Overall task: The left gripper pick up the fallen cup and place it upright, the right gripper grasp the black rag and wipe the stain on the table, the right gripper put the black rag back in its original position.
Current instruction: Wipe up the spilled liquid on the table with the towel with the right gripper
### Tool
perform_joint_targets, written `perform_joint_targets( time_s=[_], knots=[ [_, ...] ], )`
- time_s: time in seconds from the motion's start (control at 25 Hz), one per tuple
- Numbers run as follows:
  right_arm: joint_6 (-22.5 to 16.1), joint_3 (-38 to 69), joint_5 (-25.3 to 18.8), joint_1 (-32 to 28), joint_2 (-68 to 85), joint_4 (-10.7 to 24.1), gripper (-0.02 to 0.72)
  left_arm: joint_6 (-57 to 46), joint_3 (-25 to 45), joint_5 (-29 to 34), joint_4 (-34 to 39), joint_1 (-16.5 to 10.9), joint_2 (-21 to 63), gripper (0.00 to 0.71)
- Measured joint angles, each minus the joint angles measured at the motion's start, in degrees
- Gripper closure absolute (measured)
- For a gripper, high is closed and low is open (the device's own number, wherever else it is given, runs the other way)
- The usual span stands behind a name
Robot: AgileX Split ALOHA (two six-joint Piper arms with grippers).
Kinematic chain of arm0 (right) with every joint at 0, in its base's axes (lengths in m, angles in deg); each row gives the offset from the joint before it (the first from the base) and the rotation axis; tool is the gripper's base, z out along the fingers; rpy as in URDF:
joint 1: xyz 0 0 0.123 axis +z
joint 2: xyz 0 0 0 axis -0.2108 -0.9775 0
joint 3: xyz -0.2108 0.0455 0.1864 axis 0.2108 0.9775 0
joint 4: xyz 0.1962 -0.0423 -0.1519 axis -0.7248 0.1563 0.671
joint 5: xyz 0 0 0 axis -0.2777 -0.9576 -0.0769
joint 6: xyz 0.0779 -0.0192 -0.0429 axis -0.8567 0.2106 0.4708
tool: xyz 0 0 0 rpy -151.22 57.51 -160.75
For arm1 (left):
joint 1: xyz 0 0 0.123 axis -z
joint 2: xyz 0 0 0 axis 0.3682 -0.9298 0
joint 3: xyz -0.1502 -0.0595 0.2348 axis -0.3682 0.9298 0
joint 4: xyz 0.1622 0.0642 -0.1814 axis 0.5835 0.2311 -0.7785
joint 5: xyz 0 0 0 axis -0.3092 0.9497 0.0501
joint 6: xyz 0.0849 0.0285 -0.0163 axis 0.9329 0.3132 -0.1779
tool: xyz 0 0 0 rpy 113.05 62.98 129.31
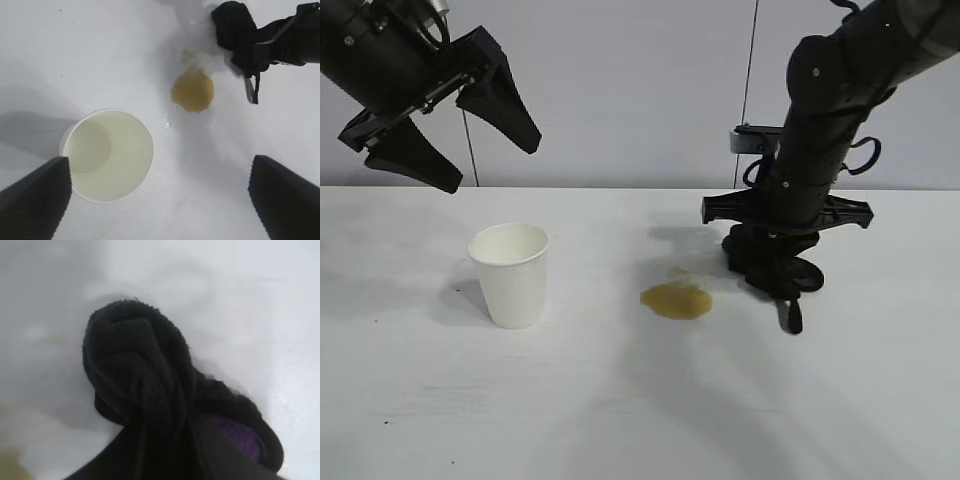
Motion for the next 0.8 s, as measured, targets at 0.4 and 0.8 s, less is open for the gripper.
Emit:
perform_joint_targets(
  time_s=[0.4,0.8],
  knots=[
    [2.9,0.0,-1.1,12.1,0.0,-8.3,0.597,0.0,0.0,0.1,0.1,0.0,0.0,0.016],
    [-1.5,3.2,1.9,11.5,0.4,-3.8,0.597,0.0,0.0,0.5,0.1,0.0,0.0,0.016]
  ],
)
